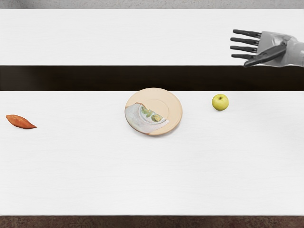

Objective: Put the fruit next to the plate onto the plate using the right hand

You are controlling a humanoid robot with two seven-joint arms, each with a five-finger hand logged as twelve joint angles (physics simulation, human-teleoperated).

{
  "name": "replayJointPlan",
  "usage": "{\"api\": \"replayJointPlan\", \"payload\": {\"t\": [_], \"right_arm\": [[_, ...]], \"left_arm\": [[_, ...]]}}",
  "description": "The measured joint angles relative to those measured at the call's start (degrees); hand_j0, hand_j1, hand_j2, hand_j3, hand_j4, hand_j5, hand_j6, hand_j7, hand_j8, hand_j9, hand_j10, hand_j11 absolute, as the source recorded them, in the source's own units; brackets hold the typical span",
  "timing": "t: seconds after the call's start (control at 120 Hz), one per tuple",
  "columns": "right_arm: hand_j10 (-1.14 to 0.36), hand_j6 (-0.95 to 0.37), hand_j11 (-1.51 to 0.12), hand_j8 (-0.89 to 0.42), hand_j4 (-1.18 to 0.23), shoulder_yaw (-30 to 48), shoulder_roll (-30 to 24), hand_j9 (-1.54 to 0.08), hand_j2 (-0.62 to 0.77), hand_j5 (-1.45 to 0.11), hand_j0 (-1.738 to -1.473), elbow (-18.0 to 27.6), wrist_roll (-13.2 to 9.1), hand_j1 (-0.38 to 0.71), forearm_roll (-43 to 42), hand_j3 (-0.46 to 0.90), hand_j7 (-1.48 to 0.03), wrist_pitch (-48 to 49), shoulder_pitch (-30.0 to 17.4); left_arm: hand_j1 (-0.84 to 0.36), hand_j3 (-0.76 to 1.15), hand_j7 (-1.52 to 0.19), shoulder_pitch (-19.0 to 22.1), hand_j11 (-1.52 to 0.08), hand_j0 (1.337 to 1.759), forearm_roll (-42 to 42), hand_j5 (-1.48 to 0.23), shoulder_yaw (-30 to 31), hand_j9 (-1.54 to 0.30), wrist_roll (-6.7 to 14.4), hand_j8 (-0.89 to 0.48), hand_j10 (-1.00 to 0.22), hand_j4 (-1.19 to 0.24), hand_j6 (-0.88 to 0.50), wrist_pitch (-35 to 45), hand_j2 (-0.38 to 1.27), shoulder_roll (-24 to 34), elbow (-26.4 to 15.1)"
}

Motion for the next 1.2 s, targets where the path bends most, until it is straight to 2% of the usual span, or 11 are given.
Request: {"api": "replayJointPlan", "payload": {"t": [0.125, 0.367, 0.6, 0.817, 0.917, 1.067, 1.2], "right_arm": [[-0.03, -0.03, -0.04, -0.03, -0.03, 0.08, -0.98, -0.04, -0.01, -0.04, -1.658, 1.32, -0.12, -0.31, -0.02, 0.00, -0.04, 0.01, -0.06], [-0.03, -0.03, -0.04, -0.03, -0.03, 1.67, -2.41, -0.04, -0.01, -0.04, -1.658, 3.45, 1.46, -0.31, -1.30, 0.00, -0.04, 0.01, -0.66], [-0.04, -0.04, -0.06, -0.04, -0.04, 5.04, -2.20, -0.06, -0.01, -0.06, -1.658, 4.22, 5.19, -0.29, -16.56, 0.00, -0.06, 0.01, -0.68], [-0.07, -0.07, -0.09, -0.07, -0.07, 6.47, -3.73, -0.09, -0.01, -0.09, -1.658, 16.44, 7.52, -0.27, -35.33, 0.00, -0.09, -0.01, -1.16], [-0.07, -0.07, -0.09, -0.07, -0.07, 6.34, -4.54, -0.09, -0.01, -0.09, -1.658, 22.28, 8.03, -0.26, -41.87, 0.00, -0.09, -4.57, -2.24], [-0.09, -0.09, -0.11, -0.09, -0.09, 4.81, -4.64, -0.11, -0.02, -0.11, -1.658, 28.89, 6.87, -0.25, -49.89, 0.00, -0.11, -16.94, -3.95], [-0.10, -0.10, -0.12, -0.10, -0.10, 2.63, -4.20, -0.12, -0.02, -0.12, -1.658, 32.33, 2.56, -0.24, -53.68, 0.00, -0.12, -25.06, -4.52]], "left_arm": [[0.06, 0.00, -0.32, 0.00, -0.32, 1.658, 0.00, -0.32, -0.01, -0.32, 0.00, -0.24, -0.24, -0.24, -0.24, 0.00, 0.05, 0.00, 0.01], [0.06, 0.00, -0.32, 0.00, -0.32, 1.658, 0.00, -0.32, -0.01, -0.32, 0.00, -0.24, -0.24, -0.24, -0.25, 0.00, 0.05, 0.00, -0.01], [0.06, 0.00, -0.32, 0.00, -0.32, 1.658, 0.00, -0.32, -0.01, -0.32, 0.00, -0.24, -0.24, -0.24, -0.24, 0.00, 0.05, 0.00, 0.01], [0.06, 0.00, -0.32, 0.00, -0.32, 1.658, 0.00, -0.32, -0.01, -0.32, 0.00, -0.25, -0.24, -0.24, -0.25, 0.00, 0.05, 0.00, 0.00], [0.06, 0.00, -0.32, 0.00, -0.32, 1.658, 0.00, -0.32, -0.01, -0.32, 0.00, -0.24, -0.24, -0.24, -0.25, 0.00, 0.05, 0.00, 0.00], [0.06, 0.00, -0.32, 0.00, -0.32, 1.658, 0.00, -0.32, 0.00, -0.32, 0.00, -0.24, -0.24, -0.24, -0.24, 0.00, 0.05, 0.00, -0.01], [0.06, 0.00, -0.32, 0.00, -0.32, 1.658, 0.00, -0.32, -0.01, -0.32, 0.00, -0.24, -0.24, -0.24, -0.25, 0.00, 0.05, 0.00, 0.00]]}}
